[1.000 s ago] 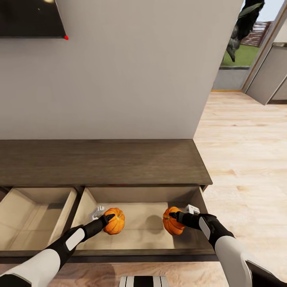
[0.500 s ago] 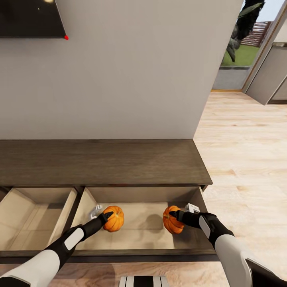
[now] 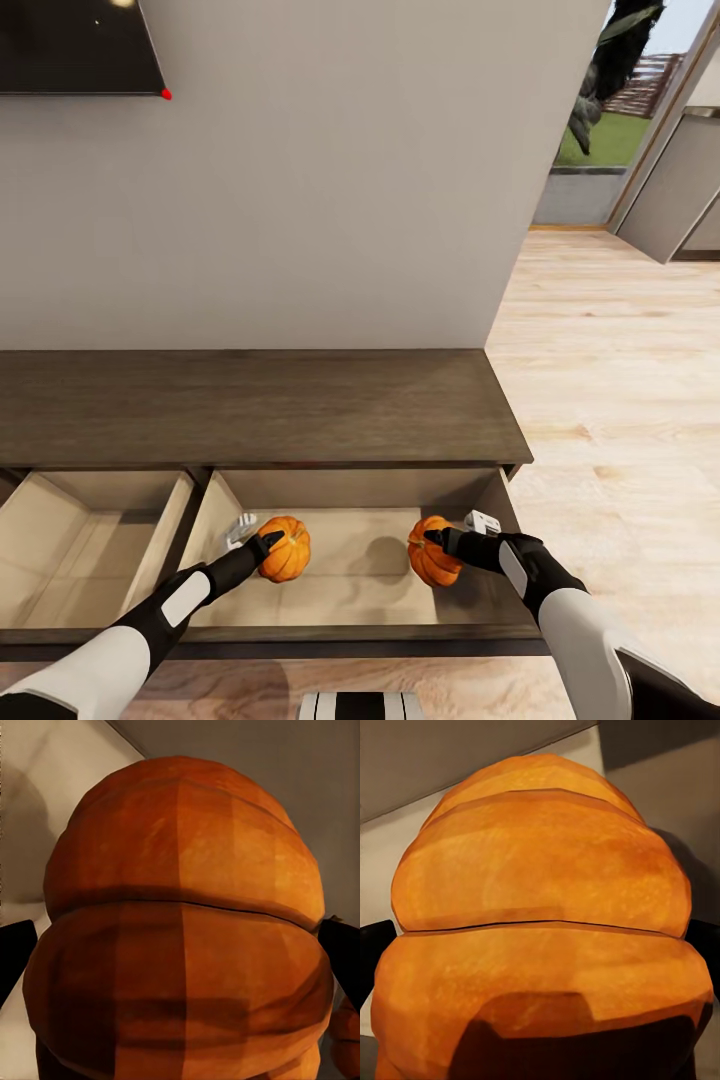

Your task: Place each of the two pumpkins and all three candles from the living room inside a cabinet in the living room (use any cabinet), then make sure every cabinet is closed, and position the cauldron so it is next to a table in the living room.

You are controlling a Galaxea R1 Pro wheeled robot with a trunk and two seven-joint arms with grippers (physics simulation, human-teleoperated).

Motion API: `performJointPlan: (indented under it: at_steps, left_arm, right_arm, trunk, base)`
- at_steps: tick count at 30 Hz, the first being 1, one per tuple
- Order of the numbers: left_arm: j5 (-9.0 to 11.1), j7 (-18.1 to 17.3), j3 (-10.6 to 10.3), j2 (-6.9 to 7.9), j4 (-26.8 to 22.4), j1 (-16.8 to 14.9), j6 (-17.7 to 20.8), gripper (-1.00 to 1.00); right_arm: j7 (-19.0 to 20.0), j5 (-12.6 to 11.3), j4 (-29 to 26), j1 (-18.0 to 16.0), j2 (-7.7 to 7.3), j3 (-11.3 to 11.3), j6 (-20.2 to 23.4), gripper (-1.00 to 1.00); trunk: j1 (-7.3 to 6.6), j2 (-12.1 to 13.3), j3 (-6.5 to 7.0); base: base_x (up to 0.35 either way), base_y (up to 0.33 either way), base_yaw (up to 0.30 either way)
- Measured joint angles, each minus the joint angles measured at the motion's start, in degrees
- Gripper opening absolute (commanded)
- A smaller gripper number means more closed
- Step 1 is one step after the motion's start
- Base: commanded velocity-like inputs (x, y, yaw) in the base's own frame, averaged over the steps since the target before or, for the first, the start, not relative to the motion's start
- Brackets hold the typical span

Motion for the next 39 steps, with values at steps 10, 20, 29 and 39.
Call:
performJointPlan:
  at_steps: [10, 20, 29, 39]
  left_arm:
    - [0.02, 0.01, 0.04, -0.05, 0.53, -0.23, 0.00, -1.00]
    - [0.04, 0.01, 0.20, 0.02, 0.39, -0.16, 0.00, -1.00]
    - [0.04, -0.07, 0.18, 0.07, 0.52, -0.22, 0.00, -1.00]
    - [0.07, -0.19, 0.07, 0.03, 0.53, -0.23, 0.01, -1.00]
  right_arm:
    - [0.00, -0.02, 0.09, 0.03, 0.08, 0.02, -0.05, 1.00]
    - [-0.10, -0.11, 0.09, 0.05, 0.09, 0.02, 0.00, 1.00]
    - [-5.41, 0.05, -0.10, 0.02, -0.09, -0.03, 0.00, 1.00]
    - [-3.83, 0.04, -4.14, 0.00, -0.28, 0.08, -0.38, 1.00]
  trunk:
    - [0.00, 0.00, 0.00]
    - [0.01, 0.00, 0.00]
    - [0.01, 0.00, 0.00]
    - [0.00, 0.00, 0.00]
  base:
    - [0.000, 0.000, 0.000]
    - [0.000, 0.000, 0.000]
    - [0.000, 0.000, 0.000]
    - [0.000, 0.000, 0.000]
